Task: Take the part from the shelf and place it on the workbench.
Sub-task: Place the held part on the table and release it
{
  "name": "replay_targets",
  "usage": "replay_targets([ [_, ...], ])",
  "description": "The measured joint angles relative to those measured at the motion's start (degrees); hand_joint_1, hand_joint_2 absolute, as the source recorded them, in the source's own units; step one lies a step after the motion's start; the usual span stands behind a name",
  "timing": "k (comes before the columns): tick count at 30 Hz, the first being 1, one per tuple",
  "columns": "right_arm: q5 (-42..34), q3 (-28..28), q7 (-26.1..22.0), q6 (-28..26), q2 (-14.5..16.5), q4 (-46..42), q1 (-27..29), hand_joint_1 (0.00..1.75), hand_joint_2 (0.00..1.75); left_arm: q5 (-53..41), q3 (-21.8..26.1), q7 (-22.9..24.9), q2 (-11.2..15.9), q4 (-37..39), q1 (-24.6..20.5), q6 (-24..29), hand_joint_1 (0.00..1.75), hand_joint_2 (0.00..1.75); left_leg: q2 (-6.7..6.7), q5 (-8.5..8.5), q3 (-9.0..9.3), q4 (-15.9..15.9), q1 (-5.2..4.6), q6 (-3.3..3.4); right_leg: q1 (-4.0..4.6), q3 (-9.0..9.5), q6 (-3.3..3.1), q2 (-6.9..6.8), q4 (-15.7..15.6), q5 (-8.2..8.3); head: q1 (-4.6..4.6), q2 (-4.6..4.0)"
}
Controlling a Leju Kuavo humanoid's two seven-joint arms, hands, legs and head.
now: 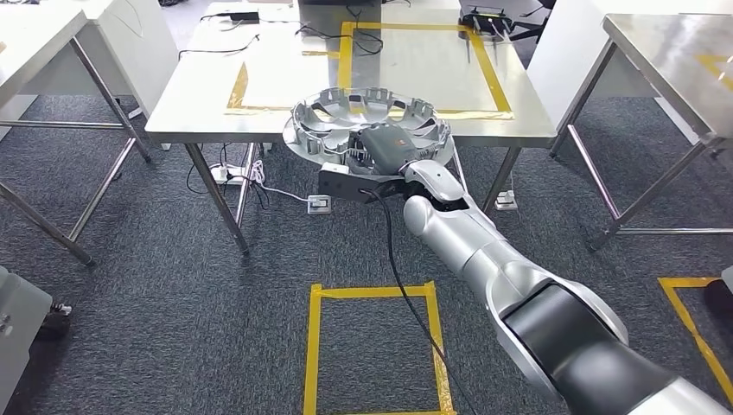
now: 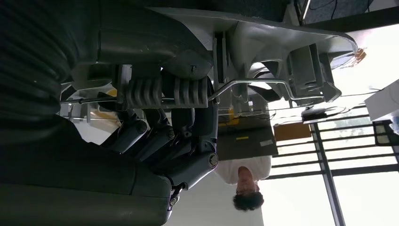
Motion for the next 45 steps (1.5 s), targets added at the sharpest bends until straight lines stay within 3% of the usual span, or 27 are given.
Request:
replay_targets([
  [2,0.06,0.00,0.06,-0.08,-0.02,0.20,0.09,1.73,1.75,-0.08,-0.14,-0.13,0.03,-0.01,0.03,-0.13,0.00,1.75,-0.21,-0.37,0.65,-0.58,0.19,0.82,-0.24,-0.74,0.33,0.57,1.73,-0.25,0.08,0.01],
  [4,0.11,0.00,0.20,-0.19,-0.08,0.25,0.19,1.73,1.75,-0.28,-0.26,-0.28,0.07,-0.03,-0.06,-0.15,0.00,1.75,-0.34,-0.59,1.55,-0.81,0.28,1.32,-0.50,-3.39,0.39,1.82,6.23,-2.46,0.18,0.01],
  [6,0.16,0.00,0.49,-0.36,-0.30,0.27,0.59,1.73,1.75,-0.56,-0.41,-0.34,0.13,-0.04,-0.31,-0.16,0.00,1.75,-0.53,-0.77,1.84,-0.78,0.31,1.30,-0.59,-7.37,0.49,2.68,12.99,-5.21,0.23,0.01],
  [7,0.20,0.00,0.67,-0.46,-0.49,0.27,0.92,1.73,1.75,-0.73,-0.49,-0.34,0.11,-0.04,-0.38,-0.20,0.00,1.75,-0.74,-0.93,1.99,-0.76,0.35,1.16,-0.68,-8.92,0.60,2.77,15.21,-5.71,0.23,0.01],
  [8,0.24,0.00,0.87,-0.54,-0.70,0.27,1.26,1.73,1.75,-0.86,-0.57,-0.33,0.09,-0.03,-0.38,-0.23,0.00,1.75,-1.00,-1.13,2.21,-0.71,0.43,0.90,-0.81,-9.58,0.68,2.80,15.56,-5.20,0.25,0.01],
  [9,0.26,-0.01,1.01,-0.61,-0.90,0.26,1.55,1.73,1.75,-0.97,-0.70,-0.30,0.06,-0.02,-0.35,-0.26,0.00,1.75,-1.25,-1.39,2.51,-0.64,0.57,0.53,-0.99,-9.14,0.73,2.80,13.77,-3.65,0.25,0.01],
  [11,0.28,-0.02,1.13,-0.69,-1.25,0.26,1.98,1.73,1.75,-1.08,-1.01,-0.14,0.03,-0.01,-0.28,-0.28,0.00,1.75,-1.57,-2.13,3.17,-0.41,0.84,-0.46,-1.29,-6.24,0.91,2.86,6.46,0.50,0.26,0.01],
  [13,0.36,-0.02,1.10,-0.77,-1.46,0.25,2.34,1.73,1.75,-1.11,-1.26,0.03,0.08,-0.01,-0.34,-0.28,0.00,1.75,-1.64,-2.75,3.48,-0.44,0.92,-1.53,-1.09,-4.18,0.48,2.99,1.24,1.50,0.29,0.01],
  [17,0.60,-0.04,1.14,-0.81,-1.80,0.02,2.81,1.73,1.75,-1.19,-1.45,0.22,0.15,-0.02,-0.40,-0.28,0.00,1.75,-1.21,-2.44,3.53,0.94,0.99,-3.25,-0.82,-2.24,-1.84,3.17,0.07,-0.05,0.31,0.01],
  [19,0.60,-0.06,1.17,-0.78,-1.90,-0.09,2.91,1.73,1.75,-1.20,-1.49,0.22,0.20,-0.02,-0.50,-0.28,0.00,1.75,-0.61,-1.57,0.18,6.38,1.05,-3.74,-0.90,-0.49,-2.64,3.19,-0.08,-1.09,0.16,0.01],
  [21,0.61,-0.07,1.14,-0.77,-1.93,-0.09,3.19,1.73,1.75,-1.20,-1.50,0.29,0.20,0.01,-0.42,-0.28,0.00,1.75,-0.30,-3.21,-4.73,12.85,0.98,-3.97,-0.83,1.37,-3.08,3.20,-0.14,-2.62,0.05,0.01],
  [23,0.62,-0.07,1.12,-0.77,-1.96,-0.09,3.52,1.73,1.75,-1.20,-1.50,0.45,0.26,0.01,-0.14,-0.28,0.00,1.75,-0.29,-6.74,-8.01,14.81,0.88,-3.84,-0.76,3.63,-3.26,3.29,-0.17,-4.42,0.04,0.01],
  [24,0.62,-0.07,1.12,-0.77,-1.97,-0.09,3.64,1.73,1.75,-1.20,-1.50,0.52,0.31,0.01,0.00,-0.28,0.00,1.75,-0.28,-7.53,-8.58,13.43,0.78,-3.60,-0.75,4.91,-3.27,3.34,-0.18,-5.39,0.04,0.01],
  [25,0.62,-0.07,1.12,-0.77,-1.97,-0.09,3.74,1.73,1.75,-1.20,-1.50,0.55,0.37,0.00,0.09,-0.25,0.00,1.75,-0.28,-6.74,-8.61,10.71,0.62,-3.21,-0.74,6.27,-3.19,3.37,-0.19,-6.42,0.04,0.00],
  [26,0.61,-0.07,1.12,-0.77,-1.96,-0.09,3.91,1.73,1.75,-1.21,-1.50,0.57,0.44,0.01,0.19,-0.21,0.00,1.75,-0.25,-3.43,-8.31,6.98,0.33,-2.64,-0.75,7.46,-3.03,3.37,-0.26,-7.49,0.03,0.00],
  [27,0.62,-0.07,1.11,-0.78,-1.96,-0.07,4.12,1.73,1.75,-1.22,-1.50,0.60,0.52,0.01,0.31,-0.15,0.00,1.75,-0.23,1.28,-8.07,3.04,-0.03,-2.10,-0.66,8.62,-2.81,3.42,-0.17,-8.58,0.00,0.00],
  [28,0.63,-0.07,1.11,-0.80,-1.94,-0.05,4.34,1.73,1.75,-1.23,-1.50,0.63,0.60,0.02,0.42,-0.08,0.00,1.75,-0.16,5.46,-7.71,0.49,-0.25,-1.61,-0.56,9.38,-2.47,3.54,-0.20,-9.57,-0.04,0.00],
  [29,0.66,-0.07,1.10,-0.80,-1.92,-0.07,4.51,1.73,1.75,-1.25,-1.50,0.70,0.65,0.02,0.51,0.01,0.00,1.75,-0.18,8.44,-7.51,-0.86,-0.52,-1.23,-0.46,9.94,-2.08,3.64,-0.35,-10.44,-0.04,0.01],
  [30,0.69,-0.07,1.10,-0.81,-1.91,-0.14,4.52,1.73,1.75,-1.25,-1.50,0.76,0.67,0.01,0.51,0.09,0.00,1.75,-0.22,9.11,-7.43,-1.05,-0.69,-0.97,-0.37,10.57,-1.64,3.73,-0.66,-11.11,-0.02,0.01],
  [32,0.69,-0.11,1.11,-0.82,-1.90,-0.53,4.27,1.73,1.75,-1.26,-1.50,0.85,0.60,-0.01,0.29,0.29,0.00,1.75,-0.36,7.65,-6.72,-0.58,-0.64,-0.29,-0.41,11.81,-0.88,3.67,-1.71,-12.13,0.13,0.01],
  [34,0.64,-0.15,1.10,-0.86,-1.93,-0.84,4.05,1.73,1.75,-1.29,-1.50,0.85,0.57,-0.02,0.09,0.45,0.00,1.75,-0.41,6.43,-5.47,-1.13,-0.34,0.39,-0.37,10.90,-0.66,3.55,0.99,-13.78,0.29,0.01],
  [37,0.68,-0.15,1.05,-0.88,-2.15,-0.79,5.17,1.73,1.75,-1.41,-1.50,0.79,0.57,0.00,0.16,0.57,0.00,1.75,-0.72,4.59,-3.37,-1.60,-0.36,0.77,-0.03,3.12,-1.10,3.49,12.52,-16.94,0.43,0.01],
  [38,0.70,-0.15,1.04,-0.87,-2.28,-0.72,5.85,1.73,1.75,-1.45,-1.50,0.76,0.56,0.02,0.31,0.57,0.00,1.75,-0.95,3.93,-2.60,-1.62,-0.39,0.75,0.08,0.79,-1.22,3.50,14.67,-16.39,0.44,0.01],
  [39,0.72,-0.15,1.02,-0.87,-2.39,-0.66,6.45,1.73,1.75,-1.48,-1.50,0.75,0.55,0.04,0.53,0.57,0.00,1.75,-1.22,3.32,-1.83,-1.62,-0.41,0.69,0.16,-0.66,-1.27,3.50,14.50,-14.25,0.45,0.01],
  [42,0.73,-0.16,1.04,-0.86,-2.69,-0.57,7.02,1.73,1.75,-1.51,-1.50,0.80,0.54,0.12,0.96,0.57,0.00,1.75,-1.82,1.88,0.12,-1.62,-0.54,0.36,0.19,-1.34,-1.25,3.46,5.32,-3.66,0.42,0.01],
  [43,0.73,-0.17,1.03,-0.83,-2.78,-0.55,6.97,1.73,1.75,-1.51,-1.50,0.79,0.56,0.14,0.96,0.57,0.00,1.75,-1.99,1.61,0.43,-1.63,-0.57,0.15,0.27,-1.03,-1.35,3.48,2.83,-1.64,0.41,0.01],
  [45,0.76,-0.17,0.95,-0.78,-2.88,-0.56,6.72,1.73,1.75,-1.50,-1.50,0.75,0.61,0.16,0.92,0.56,0.00,1.75,-2.20,1.45,0.45,-1.66,-0.57,-0.35,0.55,-0.37,-1.78,3.53,1.04,-1.23,0.41,0.01],
])
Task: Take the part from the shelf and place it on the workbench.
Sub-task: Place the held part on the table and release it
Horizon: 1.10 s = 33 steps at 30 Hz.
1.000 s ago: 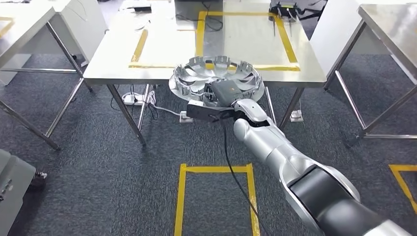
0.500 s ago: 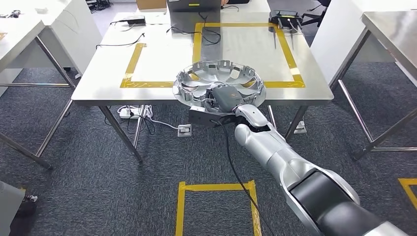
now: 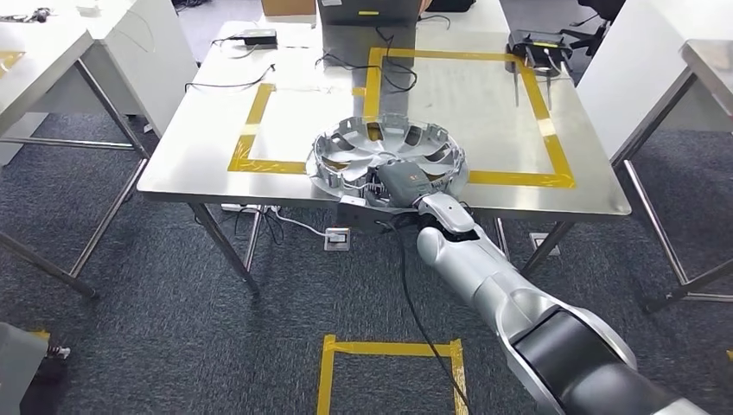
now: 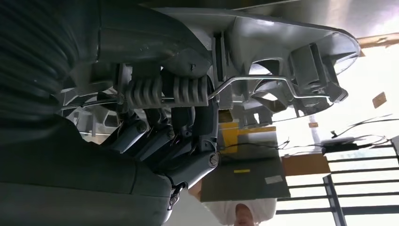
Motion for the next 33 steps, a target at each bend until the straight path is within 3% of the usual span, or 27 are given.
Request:
replay_targets([
  [2,0.02,-0.01,-0.08,-0.01,0.00,-0.24,-0.69,1.73,1.75,0.00,0.00,-0.04,-0.01,0.01,-0.08,-0.04,0.00,1.75,0.06,0.15,-0.23,-0.16,-0.08,-0.23,-0.06,0.55,-0.23,0.12,-1.34,-0.50,0.07,0.00],
  [5,0.02,-0.02,-0.01,-0.03,-0.01,-0.40,-1.43,1.73,1.75,-0.19,-0.08,-0.85,0.00,0.02,-0.33,-0.69,0.00,1.75,0.39,0.56,-0.10,-0.78,-0.22,0.27,-0.14,0.70,0.06,0.39,-2.28,-0.40,0.05,0.00],
  [7,0.03,-0.02,-0.01,-0.04,-0.01,-0.40,-1.42,1.73,1.75,-0.52,-0.30,-1.78,-0.02,0.02,-0.51,-1.21,0.00,1.75,0.58,0.56,0.12,-1.06,-0.18,0.32,-0.02,0.76,-0.13,0.47,-2.29,-0.41,0.06,0.00],
  [11,0.03,-0.04,-0.10,-0.05,-0.03,-0.40,-1.42,1.73,1.75,-0.86,-0.66,-2.46,-0.02,0.01,-0.64,-1.31,0.00,1.75,0.80,0.63,0.52,-1.36,-0.14,0.17,0.11,1.01,-0.55,0.56,-2.28,-0.41,0.06,0.00],
  [16,0.25,-0.04,-0.01,0.00,-0.03,-0.43,-1.48,1.73,1.75,-0.72,-0.96,-2.46,-0.03,0.01,-0.72,-1.25,0.00,1.75,0.82,0.63,0.79,-1.43,0.02,-0.69,0.20,1.34,-0.68,0.52,-2.25,-0.46,0.07,0.00],
  [33,0.11,-0.52,0.33,-2.05,0.04,-1.06,-1.58,1.73,1.75,-0.35,-0.96,-1.54,-0.16,0.01,-0.76,-0.68,0.00,1.75,0.77,0.55,0.79,-1.01,-0.01,-0.57,0.03,1.66,-0.59,0.48,-2.29,-0.40,0.07,0.00],
])
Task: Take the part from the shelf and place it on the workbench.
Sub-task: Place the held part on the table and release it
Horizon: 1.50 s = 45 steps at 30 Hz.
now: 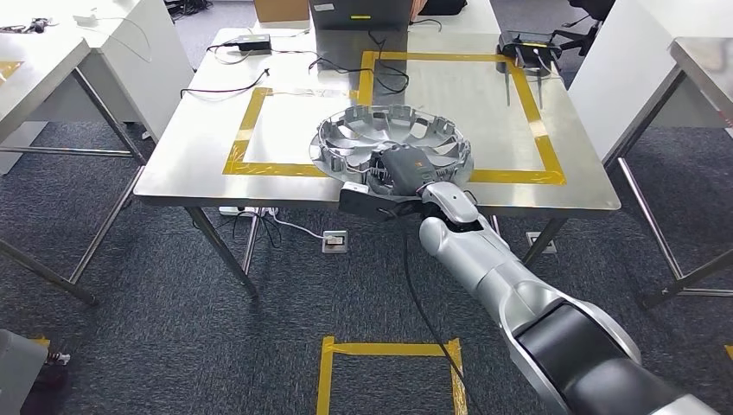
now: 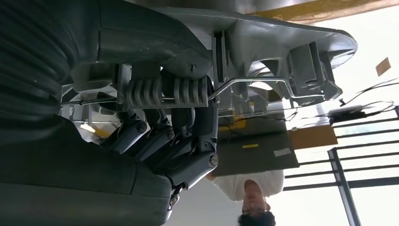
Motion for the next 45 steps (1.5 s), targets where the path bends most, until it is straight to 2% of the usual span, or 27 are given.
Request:
replay_targets([
  [27,-0.13,-0.73,0.42,-0.36,0.49,-0.70,-0.42,1.73,1.75,-0.20,0.00,-0.88,-0.14,0.00,-0.04,-0.23,0.00,1.75,0.00,-0.01,0.01,0.02,0.00,0.02,0.00,0.02,0.01,-0.01,0.00,0.01,0.00,-0.01],
  [28,-0.10,-0.73,0.41,-0.32,0.49,-0.70,-0.43,1.30,1.31,-0.21,0.00,-1.15,-0.14,0.00,-0.04,-0.38,0.00,1.75,0.00,-0.01,0.01,0.02,0.00,0.02,0.00,0.02,0.01,-0.01,0.00,0.01,0.00,-0.01],
  [31,0.07,-0.73,0.32,-0.23,0.52,-0.67,-0.59,0.00,0.00,-0.26,0.00,-1.98,-0.19,0.00,-0.03,-0.47,0.00,0.44,0.01,-0.01,0.01,0.02,0.00,0.02,0.00,0.02,0.01,0.00,0.00,0.01,0.00,0.00],
  [32,0.15,-0.73,0.21,-0.31,0.53,-0.64,-0.74,0.00,0.00,-0.26,0.00,-2.08,-0.22,0.00,-0.02,-0.30,0.00,0.00,0.01,-0.01,0.01,0.02,0.00,0.02,0.00,0.02,0.01,0.00,0.00,0.01,0.00,0.00],
  [34,0.29,-0.73,-0.12,-0.73,0.52,-0.53,-1.09,0.00,0.00,0.04,0.00,-2.09,-0.28,0.01,0.05,0.07,0.00,0.00,0.02,-0.02,0.03,0.02,0.00,0.04,0.00,0.02,0.01,0.01,-0.01,0.00,0.00,0.00],
  [38,0.26,-0.73,-0.82,-1.26,0.42,-0.04,-1.24,0.00,0.00,0.83,0.01,-2.03,-0.42,0.02,0.61,0.52,0.00,1.75,0.02,-0.04,0.07,0.02,0.00,0.06,0.00,0.06,0.01,0.01,-0.01,-0.01,0.00,0.00],
  [45,0.31,-0.73,-1.34,-1.13,0.40,0.89,-1.41,0.00,0.00,0.61,0.02,-3.87,-0.50,0.02,0.95,0.95,0.00,1.75,0.02,-0.04,0.09,0.02,0.00,0.06,0.01,0.11,0.02,0.00,-0.01,0.00,0.00,0.00],
])
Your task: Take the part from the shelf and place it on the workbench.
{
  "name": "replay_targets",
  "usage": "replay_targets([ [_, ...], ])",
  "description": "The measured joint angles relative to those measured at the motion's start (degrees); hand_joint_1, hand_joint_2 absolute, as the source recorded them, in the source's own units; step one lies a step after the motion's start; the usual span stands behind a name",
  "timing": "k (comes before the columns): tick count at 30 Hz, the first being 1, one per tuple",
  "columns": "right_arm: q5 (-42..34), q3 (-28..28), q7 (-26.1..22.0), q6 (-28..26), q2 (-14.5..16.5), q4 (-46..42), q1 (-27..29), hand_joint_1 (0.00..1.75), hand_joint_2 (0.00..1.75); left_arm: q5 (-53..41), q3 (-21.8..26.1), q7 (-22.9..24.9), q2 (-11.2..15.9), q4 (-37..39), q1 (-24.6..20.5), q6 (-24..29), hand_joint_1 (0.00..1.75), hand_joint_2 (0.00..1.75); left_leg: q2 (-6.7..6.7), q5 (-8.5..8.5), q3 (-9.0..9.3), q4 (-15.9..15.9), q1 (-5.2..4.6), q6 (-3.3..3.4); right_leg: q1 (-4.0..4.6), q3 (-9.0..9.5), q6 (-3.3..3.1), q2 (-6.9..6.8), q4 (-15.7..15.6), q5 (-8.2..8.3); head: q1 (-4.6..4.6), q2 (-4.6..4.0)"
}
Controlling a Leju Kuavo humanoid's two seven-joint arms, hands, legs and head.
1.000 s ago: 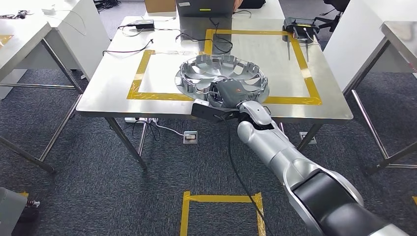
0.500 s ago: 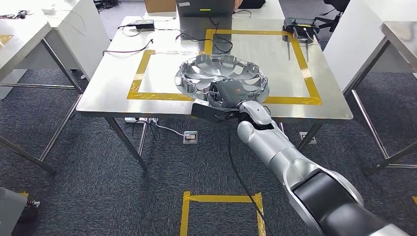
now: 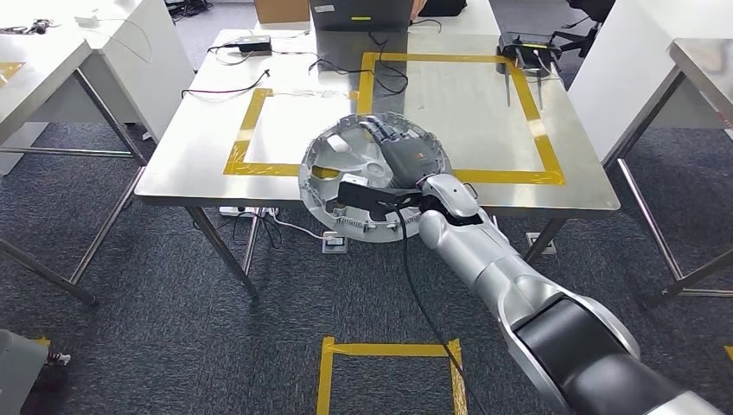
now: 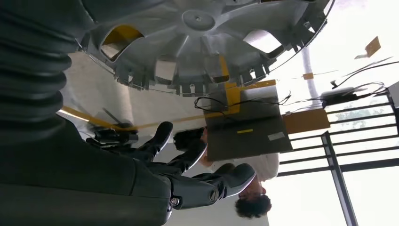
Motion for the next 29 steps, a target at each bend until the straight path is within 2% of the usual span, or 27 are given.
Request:
replay_targets([
  [15,0.12,0.00,-0.04,0.09,0.05,0.65,-0.41,0.00,0.00,-0.28,0.00,-0.28,-0.04,-0.02,-0.05,0.40,0.00,1.75,0.00,0.00,0.02,0.03,0.00,0.00,0.00,0.04,0.00,0.00,0.00,0.00,0.00,0.00],
  [21,0.61,0.00,-0.02,1.12,1.33,1.01,-1.32,0.00,0.00,-0.05,0.00,-0.06,-0.09,-0.02,-0.15,0.39,0.00,1.75,0.01,0.00,0.05,0.03,0.00,0.00,0.01,0.05,0.00,0.01,0.00,0.00,0.00,0.00],
  [25,0.85,0.00,0.28,1.21,2.32,1.40,-1.61,0.00,0.00,0.27,0.00,-0.09,-0.11,-0.02,-0.14,-0.27,0.00,0.00,-0.01,0.00,0.05,0.03,0.01,0.00,0.01,0.07,0.00,0.00,0.00,0.00,0.00,0.00],
  [29,0.75,0.00,0.58,1.00,2.66,1.98,-1.68,0.00,0.00,0.32,0.00,0.25,-0.10,-0.02,-0.02,-0.58,0.00,0.00,-0.01,0.00,0.04,0.03,0.00,0.00,0.01,0.08,0.00,0.00,0.00,0.00,0.00,0.00],
])
